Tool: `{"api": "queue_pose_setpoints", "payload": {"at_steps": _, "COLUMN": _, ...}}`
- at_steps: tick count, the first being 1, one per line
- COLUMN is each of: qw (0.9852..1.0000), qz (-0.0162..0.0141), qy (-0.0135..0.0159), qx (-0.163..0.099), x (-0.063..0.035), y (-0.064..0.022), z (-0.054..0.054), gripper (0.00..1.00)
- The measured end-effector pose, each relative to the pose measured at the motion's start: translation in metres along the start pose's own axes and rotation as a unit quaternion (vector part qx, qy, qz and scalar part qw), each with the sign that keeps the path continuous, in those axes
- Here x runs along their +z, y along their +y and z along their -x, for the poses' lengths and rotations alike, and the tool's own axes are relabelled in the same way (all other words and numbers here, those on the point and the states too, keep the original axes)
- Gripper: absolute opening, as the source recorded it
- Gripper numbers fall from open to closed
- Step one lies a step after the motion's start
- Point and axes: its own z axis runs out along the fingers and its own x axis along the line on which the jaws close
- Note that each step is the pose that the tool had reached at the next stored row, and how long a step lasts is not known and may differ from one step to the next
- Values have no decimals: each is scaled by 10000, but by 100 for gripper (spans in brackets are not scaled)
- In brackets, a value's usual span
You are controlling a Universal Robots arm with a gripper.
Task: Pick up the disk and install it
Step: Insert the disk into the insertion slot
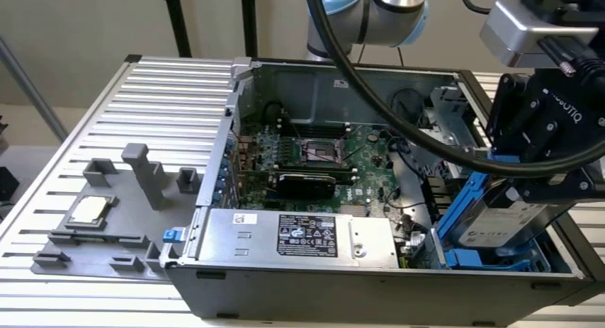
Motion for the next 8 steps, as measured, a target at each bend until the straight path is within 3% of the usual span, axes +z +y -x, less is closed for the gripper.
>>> {"api": "queue_pose_setpoints", "payload": {"at_steps": 8, "qw": 10000, "qz": 62, "qy": 1, "qx": -21, "x": 66, "y": -49, "z": -1, "gripper": 0}}
